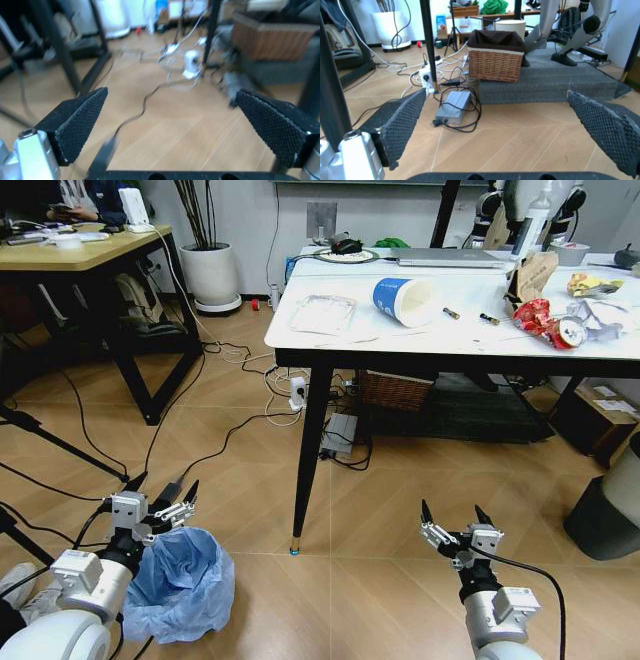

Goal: Pick up the trash bin and place the trash from the table into it.

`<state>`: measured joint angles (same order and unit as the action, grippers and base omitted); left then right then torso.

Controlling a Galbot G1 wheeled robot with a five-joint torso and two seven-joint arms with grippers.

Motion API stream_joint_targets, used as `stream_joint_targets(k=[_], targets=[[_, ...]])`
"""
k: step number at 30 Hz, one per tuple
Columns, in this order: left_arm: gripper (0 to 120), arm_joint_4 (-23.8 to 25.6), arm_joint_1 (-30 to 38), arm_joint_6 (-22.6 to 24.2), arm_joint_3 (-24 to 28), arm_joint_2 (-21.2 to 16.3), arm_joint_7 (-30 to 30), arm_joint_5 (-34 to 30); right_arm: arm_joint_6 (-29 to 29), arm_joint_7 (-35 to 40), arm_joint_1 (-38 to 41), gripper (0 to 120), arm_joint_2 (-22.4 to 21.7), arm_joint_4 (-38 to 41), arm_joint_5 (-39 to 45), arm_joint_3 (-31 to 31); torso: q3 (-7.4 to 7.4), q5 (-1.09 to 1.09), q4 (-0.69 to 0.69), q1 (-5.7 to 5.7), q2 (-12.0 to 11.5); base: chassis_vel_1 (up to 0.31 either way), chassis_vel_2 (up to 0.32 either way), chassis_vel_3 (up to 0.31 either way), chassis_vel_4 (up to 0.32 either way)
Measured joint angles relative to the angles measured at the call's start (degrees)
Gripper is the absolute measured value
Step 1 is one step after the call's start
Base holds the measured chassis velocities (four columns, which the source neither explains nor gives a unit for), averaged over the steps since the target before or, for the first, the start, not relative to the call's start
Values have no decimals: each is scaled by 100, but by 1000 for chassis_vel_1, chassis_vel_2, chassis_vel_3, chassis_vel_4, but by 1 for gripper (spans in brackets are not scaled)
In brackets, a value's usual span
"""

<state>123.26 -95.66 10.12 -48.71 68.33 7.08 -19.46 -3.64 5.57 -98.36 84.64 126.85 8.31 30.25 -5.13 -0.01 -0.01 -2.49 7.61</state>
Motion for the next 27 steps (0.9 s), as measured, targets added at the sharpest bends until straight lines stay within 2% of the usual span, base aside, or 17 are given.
stream_joint_targets(k=[4,10,14,17,19,22,27], targets=[[100,-687,-98,-25,-201,44,49,10,-30,66,36,100,-34,-7,154,166,0,-1,3,1,-1,0,0,0,0],[100,-1184,8,115,-282,-19,70,54,-49,121,90,100,-98,-80,336,419,-9,2,0,1,10,0,0,0,0],[100,-1687,118,343,-370,-114,76,397,-84,140,145,100,-108,-216,421,480,-17,0,1,-3,19,0,0,0,0],[100,-2054,242,776,-403,-215,-20,385,-100,146,130,100,-114,-313,425,445,-22,0,1,-5,28,0,0,0,0],[100,-2086,258,842,-402,-227,-39,363,-100,146,125,100,-114,-319,425,436,-23,0,1,-5,29,0,0,0,0],[100,-2262,345,1255,-318,-309,-77,299,-100,153,105,100,-113,-370,411,366,-28,1,1,-7,37,0,0,0,0],[100,-2411,417,1409,-220,-311,-82,327,-101,156,101,100,-112,-412,381,303,-33,1,1,-10,43,0,0,0,0]])
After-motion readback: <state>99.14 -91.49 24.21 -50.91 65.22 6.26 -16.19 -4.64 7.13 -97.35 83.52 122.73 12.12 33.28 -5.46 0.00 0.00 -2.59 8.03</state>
